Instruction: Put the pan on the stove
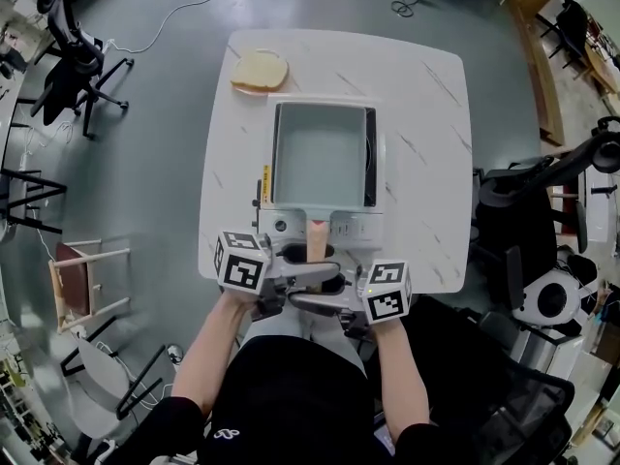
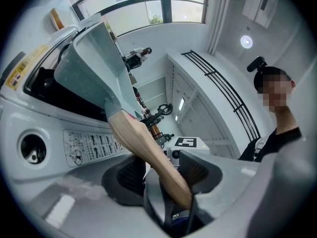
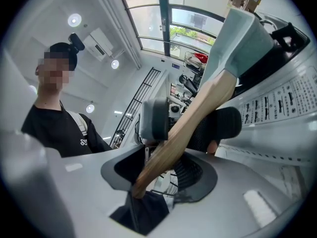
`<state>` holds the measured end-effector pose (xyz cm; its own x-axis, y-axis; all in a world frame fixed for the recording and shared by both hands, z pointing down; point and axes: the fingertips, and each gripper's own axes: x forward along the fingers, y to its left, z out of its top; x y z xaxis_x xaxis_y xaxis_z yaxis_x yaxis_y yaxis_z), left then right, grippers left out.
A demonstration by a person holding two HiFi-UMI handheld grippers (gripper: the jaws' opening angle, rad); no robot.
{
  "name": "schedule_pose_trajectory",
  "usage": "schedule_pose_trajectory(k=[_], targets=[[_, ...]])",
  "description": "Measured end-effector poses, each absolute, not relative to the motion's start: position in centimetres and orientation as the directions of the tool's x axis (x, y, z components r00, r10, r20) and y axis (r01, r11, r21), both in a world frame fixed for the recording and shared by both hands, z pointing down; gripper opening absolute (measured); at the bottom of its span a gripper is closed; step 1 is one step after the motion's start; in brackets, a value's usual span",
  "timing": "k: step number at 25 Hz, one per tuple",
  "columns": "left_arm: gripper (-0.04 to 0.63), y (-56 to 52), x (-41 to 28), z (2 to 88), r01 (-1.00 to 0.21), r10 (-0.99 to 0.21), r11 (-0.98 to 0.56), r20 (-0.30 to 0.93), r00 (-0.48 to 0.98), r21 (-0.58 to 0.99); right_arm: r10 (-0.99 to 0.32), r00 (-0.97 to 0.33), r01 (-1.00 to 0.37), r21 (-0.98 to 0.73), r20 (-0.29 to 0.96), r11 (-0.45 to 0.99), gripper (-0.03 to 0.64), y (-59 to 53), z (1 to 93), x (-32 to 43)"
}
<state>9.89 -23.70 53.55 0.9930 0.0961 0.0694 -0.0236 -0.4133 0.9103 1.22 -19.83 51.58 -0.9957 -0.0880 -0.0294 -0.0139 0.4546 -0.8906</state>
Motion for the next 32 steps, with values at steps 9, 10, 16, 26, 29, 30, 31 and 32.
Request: schedule_pose_trajectory(k=[9,10,16,26,29,30,31,32], targets=[[0.216,-25.4,10.2,53.9,-0.023,0.096,-0.404,0.067,0.993,0.915,-0.088,-0.996,-0.011,-0.892,-0.033,0.451,0.186,-21.5,51.9,1.5],[0.216,-25.6,10.2,53.9,-0.023,0.097,-0.400,0.067,0.993,0.916,-0.089,-0.996,-0.012,-0.892,-0.032,0.452,0.186,-21.7,51.9,1.5],[0.213,-26.2,10.3,54.2,-0.031,0.097,-0.384,0.073,0.993,0.923,-0.095,-0.995,-0.027,-0.895,-0.017,0.445,0.186,-22.3,52.4,1.6],[0.209,-26.1,10.3,54.5,-0.016,0.087,-0.367,0.052,0.995,0.930,-0.098,-0.995,-0.036,-0.893,-0.009,0.448,0.187,-22.2,52.7,1.6],[0.209,-26.1,10.3,54.4,-0.012,0.090,-0.362,0.047,0.995,0.932,-0.107,-0.994,-0.058,-0.878,0.008,0.474,0.201,-22.1,52.6,1.5],[0.210,-26.1,10.3,54.4,-0.013,0.091,-0.366,0.049,0.995,0.930,-0.116,-0.993,-0.069,-0.870,0.014,0.488,0.201,-22.1,52.6,1.5],[0.220,-26.1,10.3,54.4,-0.018,0.088,-0.372,0.055,0.995,0.928,-0.128,-0.992,-0.084,-0.861,0.022,0.502,0.206,-22.2,52.6,1.5],[0.226,-26.1,10.2,54.5,-0.027,0.083,-0.377,0.063,0.995,0.926,-0.142,-0.989,-0.101,-0.851,0.031,0.515,0.222,-22.3,52.6,1.6]])
